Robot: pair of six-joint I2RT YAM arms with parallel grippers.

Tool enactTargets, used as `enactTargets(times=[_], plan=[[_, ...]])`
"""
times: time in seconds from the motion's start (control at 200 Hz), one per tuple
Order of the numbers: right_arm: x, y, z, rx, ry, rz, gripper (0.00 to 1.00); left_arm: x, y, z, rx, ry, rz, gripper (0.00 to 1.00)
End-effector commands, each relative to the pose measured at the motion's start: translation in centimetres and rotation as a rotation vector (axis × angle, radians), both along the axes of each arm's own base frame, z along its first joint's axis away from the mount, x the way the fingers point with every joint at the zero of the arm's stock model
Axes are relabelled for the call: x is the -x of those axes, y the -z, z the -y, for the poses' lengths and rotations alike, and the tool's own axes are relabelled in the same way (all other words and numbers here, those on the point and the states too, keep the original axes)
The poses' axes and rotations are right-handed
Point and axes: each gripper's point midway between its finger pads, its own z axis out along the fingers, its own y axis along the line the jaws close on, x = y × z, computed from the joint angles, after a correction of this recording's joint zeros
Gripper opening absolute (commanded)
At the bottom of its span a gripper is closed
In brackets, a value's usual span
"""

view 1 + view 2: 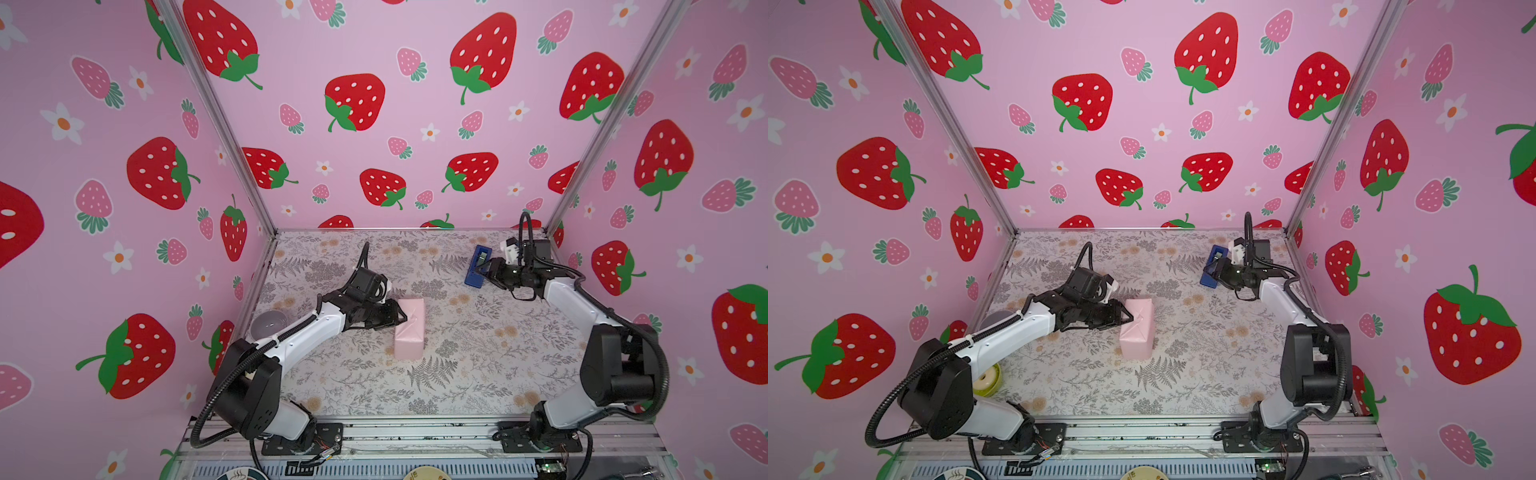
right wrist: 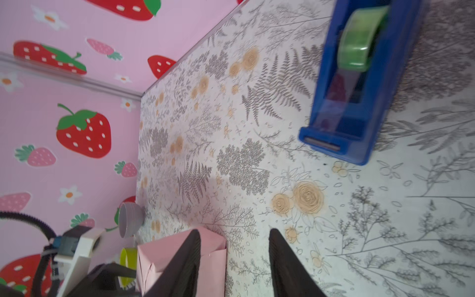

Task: Wrap the gift box in paper
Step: 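Release the box with the right gripper and reach to the blue tape dispenser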

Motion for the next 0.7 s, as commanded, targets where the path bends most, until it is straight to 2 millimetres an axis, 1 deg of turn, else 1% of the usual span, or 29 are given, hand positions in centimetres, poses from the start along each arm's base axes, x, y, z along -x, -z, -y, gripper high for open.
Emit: enactTargets(times=[0.0,0.165,0.25,0.355,0.46,0.575,0.695], plan=[[-2.0,-0.4,0.3,-0.124,-0.053,0.029,0.39,1.7,3.9,-1.8,-0.138,-0.007,-0.110,0.43],[-4.7,2.9,1.8,-0.167,-0.030,-0.036,0.34,1.7,3.7,-1.7,-0.139,-0.003,-0.113,0.43],[-6.0,3.7,2.1,-0.197,-0.025,-0.039,0.31,1.7,3.5,-1.6,-0.138,0.003,-0.110,0.43],[-7.2,4.2,1.5,-0.248,-0.040,-0.043,0.29,1.7,3.4,-1.7,-0.143,0.005,-0.108,0.43],[-7.7,5.6,1.2,-0.288,-0.051,-0.070,0.29,1.7,3.4,-1.8,-0.148,0.007,-0.107,0.43],[-7.8,7.3,0.9,-0.296,-0.056,-0.107,0.28,1.7,3.5,-2.0,-0.156,0.003,-0.111,0.43],[-7.6,8.1,0.3,-0.308,-0.069,-0.129,0.28,1.8,3.5,-2.0,-0.161,0.005,-0.114,0.43]])
